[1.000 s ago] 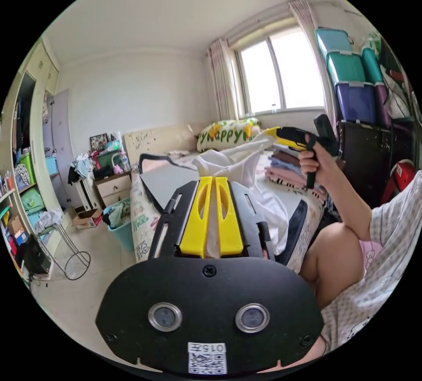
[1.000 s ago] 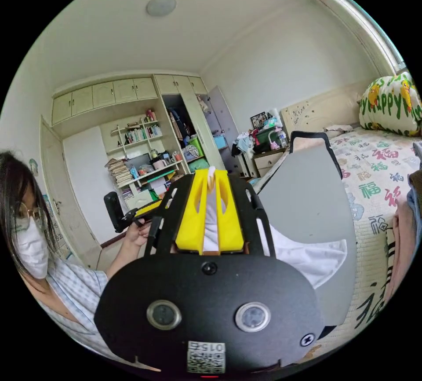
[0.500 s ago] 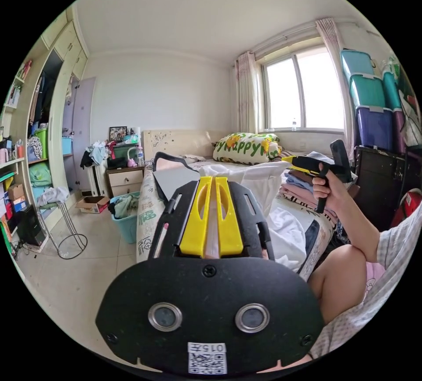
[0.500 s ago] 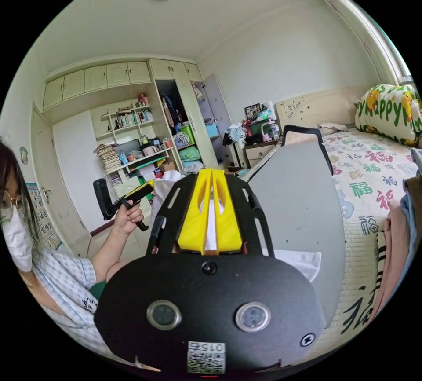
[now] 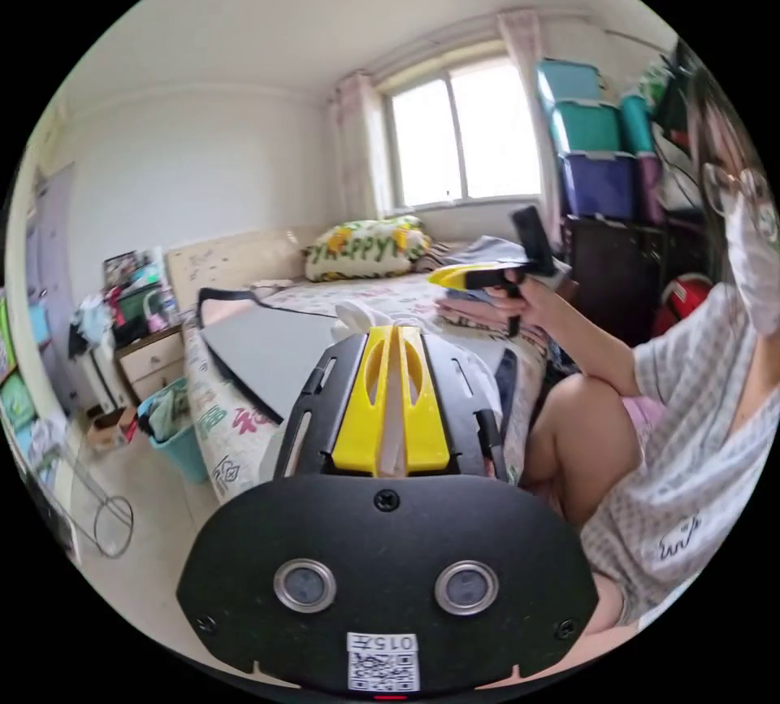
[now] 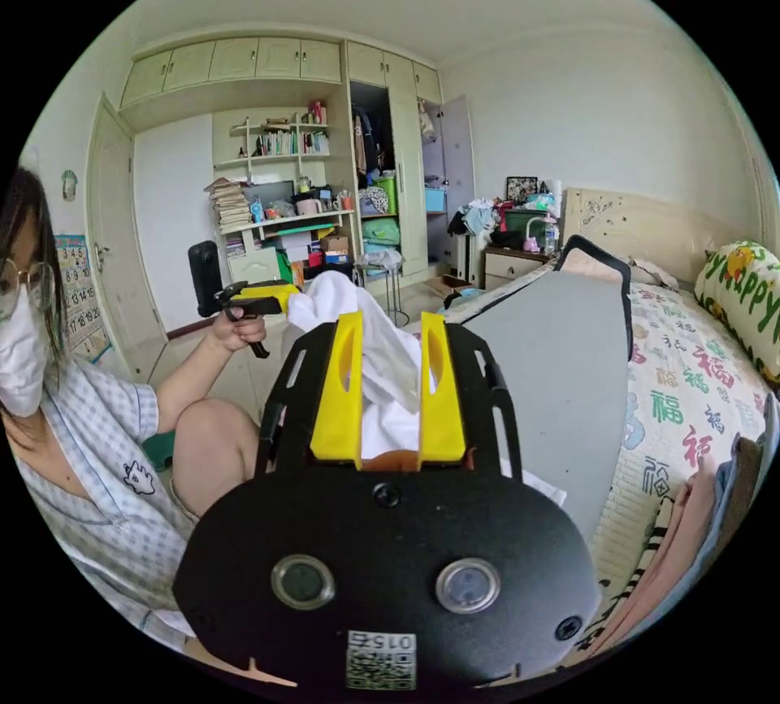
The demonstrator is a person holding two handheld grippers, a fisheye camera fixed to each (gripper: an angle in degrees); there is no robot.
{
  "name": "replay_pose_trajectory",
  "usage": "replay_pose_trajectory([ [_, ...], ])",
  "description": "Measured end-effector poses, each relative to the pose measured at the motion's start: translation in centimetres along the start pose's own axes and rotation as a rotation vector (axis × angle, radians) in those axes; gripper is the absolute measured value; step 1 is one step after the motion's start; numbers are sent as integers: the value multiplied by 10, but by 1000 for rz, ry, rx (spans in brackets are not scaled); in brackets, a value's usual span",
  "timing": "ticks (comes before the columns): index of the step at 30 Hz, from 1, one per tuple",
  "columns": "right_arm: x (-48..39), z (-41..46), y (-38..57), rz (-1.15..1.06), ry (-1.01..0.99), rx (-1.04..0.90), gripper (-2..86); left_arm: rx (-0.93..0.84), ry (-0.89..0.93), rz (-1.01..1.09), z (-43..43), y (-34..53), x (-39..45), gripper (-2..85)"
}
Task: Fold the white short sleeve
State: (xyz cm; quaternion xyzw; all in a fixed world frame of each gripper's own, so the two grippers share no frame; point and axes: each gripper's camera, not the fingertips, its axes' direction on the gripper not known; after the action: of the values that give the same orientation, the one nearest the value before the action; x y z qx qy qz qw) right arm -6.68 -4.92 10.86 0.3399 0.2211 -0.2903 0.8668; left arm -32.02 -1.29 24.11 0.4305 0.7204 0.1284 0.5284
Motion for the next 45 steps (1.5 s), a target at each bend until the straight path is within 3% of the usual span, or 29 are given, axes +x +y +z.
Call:
replay_pose_trajectory([
  [5, 6, 47, -7, -42, -48, -217, 113, -41, -37, 72, 15, -4, 12, 4],
  [7, 19, 67, -6, -30, -170, -335, 102, -29, -48, 40, 16, -3, 3, 5],
  [12, 42, 77, -8, 12, -415, -384, 30, -23, -59, 0, 19, 0, -10, 6],
  [15, 59, 72, -12, 61, -369, -330, 10, -21, -71, -5, 22, -1, -13, 6],
  [22, 137, 36, -14, 390, -509, 16, 0, -33, -82, -6, 40, -4, -17, 12],
  [28, 187, 36, -1, 648, -653, 183, -2, -16, -61, 67, 54, -13, -4, 22],
  [39, 219, 23, -19, 686, -651, 208, -1, -165, 130, 354, 115, -32, 56, 73],
  [45, 231, 22, -25, 716, -665, 220, -1, -216, 127, 465, 157, -45, 98, 106],
])
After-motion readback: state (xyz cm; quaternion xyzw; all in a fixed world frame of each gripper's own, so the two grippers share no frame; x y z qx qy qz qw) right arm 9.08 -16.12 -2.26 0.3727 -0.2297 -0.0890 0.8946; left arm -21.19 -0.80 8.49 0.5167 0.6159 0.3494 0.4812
